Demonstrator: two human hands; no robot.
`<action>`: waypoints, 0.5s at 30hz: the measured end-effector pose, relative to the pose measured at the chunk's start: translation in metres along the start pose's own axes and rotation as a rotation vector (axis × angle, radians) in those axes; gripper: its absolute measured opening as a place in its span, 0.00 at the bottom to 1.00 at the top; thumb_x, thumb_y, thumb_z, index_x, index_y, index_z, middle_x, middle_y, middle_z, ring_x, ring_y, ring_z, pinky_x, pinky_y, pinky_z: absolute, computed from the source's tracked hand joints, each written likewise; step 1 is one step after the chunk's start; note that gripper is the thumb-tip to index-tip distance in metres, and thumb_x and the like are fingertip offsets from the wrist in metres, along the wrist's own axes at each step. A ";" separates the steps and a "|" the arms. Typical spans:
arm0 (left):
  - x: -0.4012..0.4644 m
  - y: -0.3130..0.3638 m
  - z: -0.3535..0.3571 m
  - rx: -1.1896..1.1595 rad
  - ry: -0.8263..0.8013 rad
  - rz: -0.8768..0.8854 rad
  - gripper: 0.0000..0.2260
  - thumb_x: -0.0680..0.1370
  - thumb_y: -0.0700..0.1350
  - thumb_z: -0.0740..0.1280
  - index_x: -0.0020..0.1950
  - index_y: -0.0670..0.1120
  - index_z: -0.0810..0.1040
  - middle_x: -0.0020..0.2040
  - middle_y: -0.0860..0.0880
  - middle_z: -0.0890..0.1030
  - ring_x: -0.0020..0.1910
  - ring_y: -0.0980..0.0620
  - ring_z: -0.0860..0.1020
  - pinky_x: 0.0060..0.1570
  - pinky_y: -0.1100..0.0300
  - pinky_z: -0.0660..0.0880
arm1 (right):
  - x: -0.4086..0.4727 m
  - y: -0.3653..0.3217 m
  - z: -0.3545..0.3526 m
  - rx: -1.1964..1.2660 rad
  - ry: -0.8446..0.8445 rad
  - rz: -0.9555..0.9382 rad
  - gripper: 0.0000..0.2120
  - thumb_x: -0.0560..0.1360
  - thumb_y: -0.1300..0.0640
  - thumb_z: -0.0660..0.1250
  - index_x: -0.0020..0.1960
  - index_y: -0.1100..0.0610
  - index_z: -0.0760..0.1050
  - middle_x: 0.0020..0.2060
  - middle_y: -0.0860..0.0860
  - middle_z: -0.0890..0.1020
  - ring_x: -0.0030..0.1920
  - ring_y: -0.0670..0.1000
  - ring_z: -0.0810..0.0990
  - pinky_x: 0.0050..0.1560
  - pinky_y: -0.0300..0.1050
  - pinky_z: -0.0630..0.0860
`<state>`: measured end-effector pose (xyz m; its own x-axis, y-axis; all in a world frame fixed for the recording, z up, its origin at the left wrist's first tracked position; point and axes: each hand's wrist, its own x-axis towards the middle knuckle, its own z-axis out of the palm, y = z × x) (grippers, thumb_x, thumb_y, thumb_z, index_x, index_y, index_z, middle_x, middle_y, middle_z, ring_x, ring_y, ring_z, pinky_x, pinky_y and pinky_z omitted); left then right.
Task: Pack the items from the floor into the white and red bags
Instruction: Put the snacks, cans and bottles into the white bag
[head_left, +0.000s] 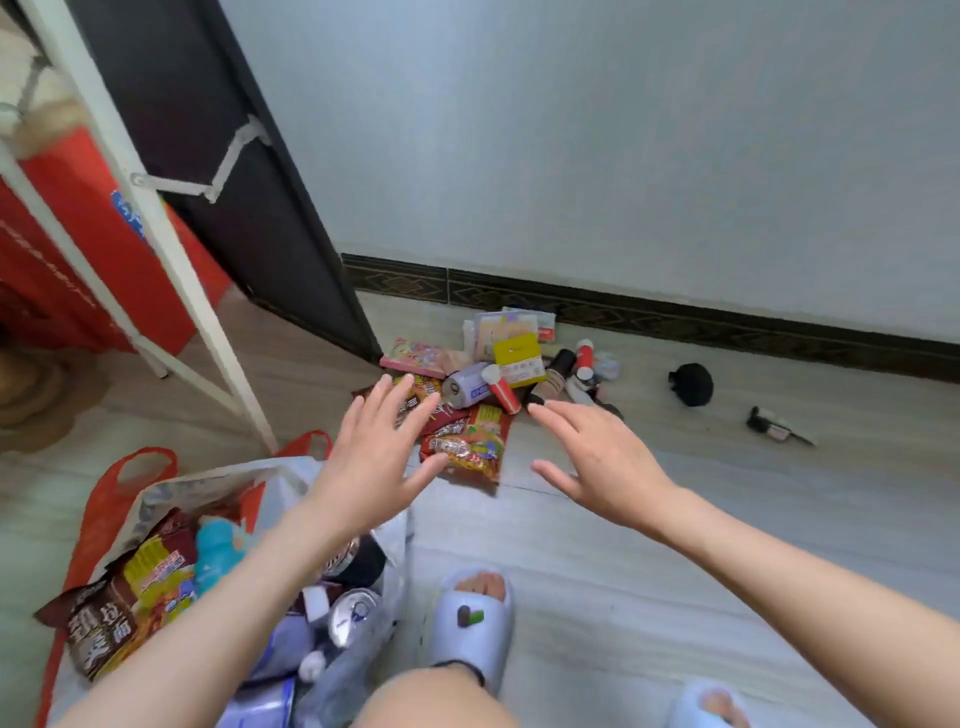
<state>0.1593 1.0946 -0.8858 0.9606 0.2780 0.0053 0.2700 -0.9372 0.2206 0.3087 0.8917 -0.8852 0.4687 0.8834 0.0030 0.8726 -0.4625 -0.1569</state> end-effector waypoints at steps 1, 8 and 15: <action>0.019 0.019 -0.005 0.002 0.024 0.073 0.34 0.72 0.65 0.46 0.73 0.48 0.61 0.75 0.41 0.58 0.74 0.41 0.53 0.71 0.42 0.55 | -0.011 0.021 -0.010 -0.009 0.016 0.051 0.28 0.70 0.43 0.61 0.64 0.59 0.72 0.56 0.57 0.80 0.55 0.58 0.80 0.55 0.55 0.76; 0.129 0.130 0.052 0.137 -0.155 0.433 0.29 0.73 0.60 0.52 0.70 0.47 0.66 0.68 0.40 0.70 0.68 0.39 0.67 0.63 0.43 0.67 | -0.090 0.162 -0.020 -0.022 0.027 0.417 0.29 0.77 0.45 0.59 0.74 0.56 0.57 0.72 0.55 0.65 0.71 0.54 0.63 0.70 0.46 0.59; 0.181 0.194 0.168 0.016 -0.267 0.390 0.35 0.72 0.63 0.44 0.75 0.47 0.56 0.75 0.43 0.57 0.75 0.43 0.54 0.71 0.49 0.54 | -0.120 0.300 0.042 0.070 -0.008 0.811 0.26 0.77 0.51 0.60 0.72 0.58 0.58 0.71 0.57 0.63 0.71 0.58 0.61 0.69 0.51 0.62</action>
<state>0.3969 0.9278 -1.0055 0.9735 -0.1567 -0.1666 -0.1149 -0.9648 0.2364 0.5084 0.6505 -0.9745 0.9500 0.2763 -0.1454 0.2514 -0.9531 -0.1687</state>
